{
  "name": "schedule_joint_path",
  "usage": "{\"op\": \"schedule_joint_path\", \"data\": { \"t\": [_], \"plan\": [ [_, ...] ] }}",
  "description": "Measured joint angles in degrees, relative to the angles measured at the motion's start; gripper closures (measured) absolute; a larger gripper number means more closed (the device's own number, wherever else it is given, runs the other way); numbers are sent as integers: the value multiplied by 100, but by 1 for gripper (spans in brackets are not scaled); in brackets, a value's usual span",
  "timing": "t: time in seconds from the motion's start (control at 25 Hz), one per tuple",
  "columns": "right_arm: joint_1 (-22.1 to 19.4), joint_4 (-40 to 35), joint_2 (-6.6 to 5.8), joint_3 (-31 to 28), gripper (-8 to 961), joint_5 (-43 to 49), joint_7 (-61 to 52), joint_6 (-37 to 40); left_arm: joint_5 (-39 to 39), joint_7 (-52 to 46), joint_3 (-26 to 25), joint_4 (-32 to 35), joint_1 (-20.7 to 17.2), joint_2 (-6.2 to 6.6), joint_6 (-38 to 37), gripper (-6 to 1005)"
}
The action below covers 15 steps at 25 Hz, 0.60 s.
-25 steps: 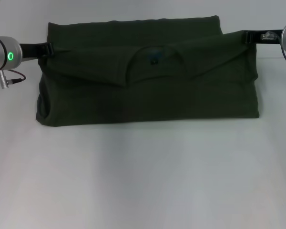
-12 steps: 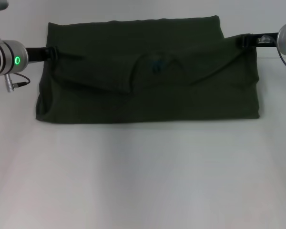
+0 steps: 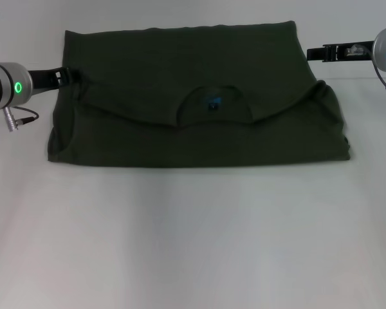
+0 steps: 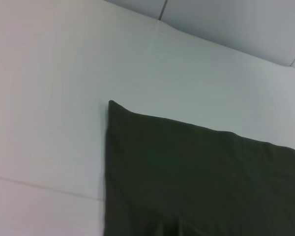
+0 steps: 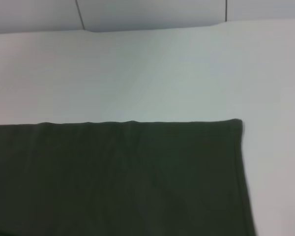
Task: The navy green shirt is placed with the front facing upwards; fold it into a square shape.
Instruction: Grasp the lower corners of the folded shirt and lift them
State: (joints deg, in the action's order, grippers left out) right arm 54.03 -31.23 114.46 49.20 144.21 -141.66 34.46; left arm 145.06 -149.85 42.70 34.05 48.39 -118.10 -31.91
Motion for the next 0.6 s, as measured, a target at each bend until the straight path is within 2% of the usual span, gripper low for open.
{"op": "schedule_joint_path", "data": {
  "t": [0.16, 0.24, 0.28, 0.4, 0.48, 0.56, 0.6],
  "plan": [
    [-266, -271, -55, -347, 286, -576, 55, 721, -304, 74, 15, 496, -324, -135, -292, 466],
    [-544, -410, -110, -497, 263, -1145, 246, 1236, -611, 213, 19, 771, -522, -167, -589, 392],
    [-691, -464, -132, -554, 251, -1400, 350, 1479, -915, 344, 17, 911, -677, -163, -888, 393],
    [-1257, -583, -188, -692, 217, -2326, 698, 2331, -1657, 666, -43, 1012, -1015, -23, -1564, 396],
    [-1625, -575, -223, -796, 217, -2852, 927, 2867, -2117, 924, -275, 985, -1234, 71, -2111, 398],
    [-1978, -537, -228, -913, 217, -3257, 1153, 3373, -2220, 1056, -477, 957, -1318, 90, -2341, 402],
    [-2132, -528, -219, -962, 217, -3419, 1264, 3616, -2310, 1324, -929, 911, -1451, 102, -2819, 404]
  ]
}}
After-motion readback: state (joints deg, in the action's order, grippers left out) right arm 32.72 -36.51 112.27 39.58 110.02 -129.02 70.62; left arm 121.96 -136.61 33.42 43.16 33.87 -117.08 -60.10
